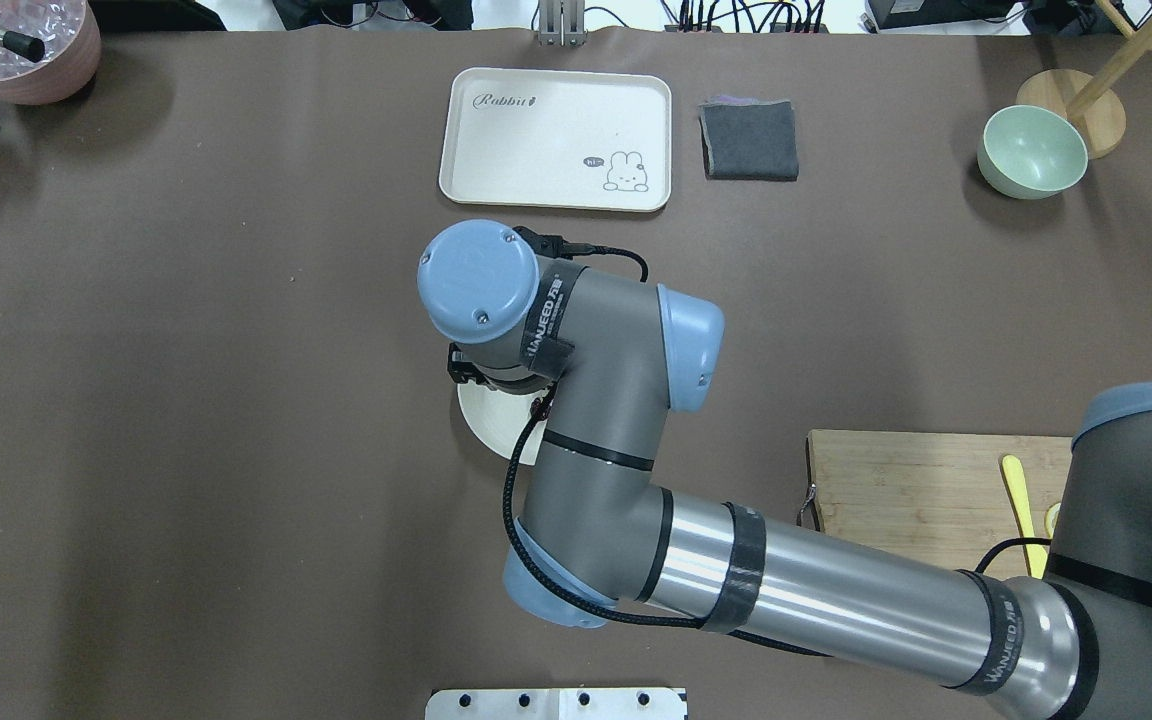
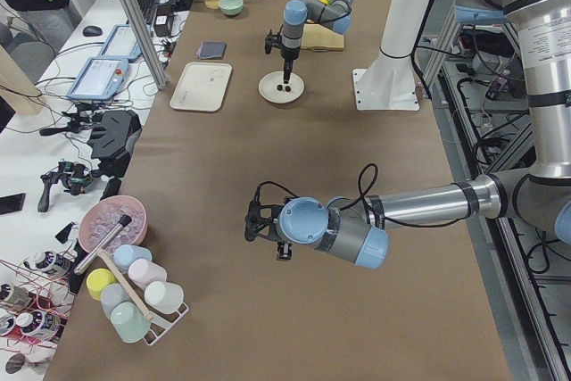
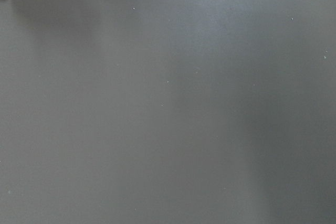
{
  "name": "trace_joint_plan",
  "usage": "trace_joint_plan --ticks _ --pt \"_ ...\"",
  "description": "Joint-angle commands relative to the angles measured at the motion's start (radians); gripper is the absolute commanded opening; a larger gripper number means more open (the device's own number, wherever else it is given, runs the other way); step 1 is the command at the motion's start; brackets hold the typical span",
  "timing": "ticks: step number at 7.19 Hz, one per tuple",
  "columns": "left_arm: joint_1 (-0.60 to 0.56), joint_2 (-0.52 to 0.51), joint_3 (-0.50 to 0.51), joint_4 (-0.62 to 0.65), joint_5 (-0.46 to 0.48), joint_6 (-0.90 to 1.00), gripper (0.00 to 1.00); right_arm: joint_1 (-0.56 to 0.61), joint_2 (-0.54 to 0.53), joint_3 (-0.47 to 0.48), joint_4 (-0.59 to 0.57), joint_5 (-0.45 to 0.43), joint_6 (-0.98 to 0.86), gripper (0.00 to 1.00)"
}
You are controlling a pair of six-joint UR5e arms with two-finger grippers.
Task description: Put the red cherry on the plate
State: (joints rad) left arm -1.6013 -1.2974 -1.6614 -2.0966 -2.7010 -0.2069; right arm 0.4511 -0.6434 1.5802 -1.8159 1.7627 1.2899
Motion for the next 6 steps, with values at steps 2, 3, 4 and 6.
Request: trace_joint_plan --ticks 2,3,4,6 --pt "0.001 0.003 0.005 0.001 0.007 0.001 0.99 0.194 -0.274 0.45 -0.207 0.151 -0.234 1.0" --pt "0.003 0.003 0.005 0.001 0.007 0.001 0.99 0.266 -0.368 0.515 -0.209 0.193 -0.35 1.0" --pt "0.003 0.003 0.003 0.0 0.009 0.007 0.99 0.325 -0.46 0.562 -0.209 0.217 -0.5 1.0" --pt "0.008 0.006 0.002 0.0 0.009 0.007 0.99 0.496 -0.635 0.578 -0.198 0.296 -0.817 1.0"
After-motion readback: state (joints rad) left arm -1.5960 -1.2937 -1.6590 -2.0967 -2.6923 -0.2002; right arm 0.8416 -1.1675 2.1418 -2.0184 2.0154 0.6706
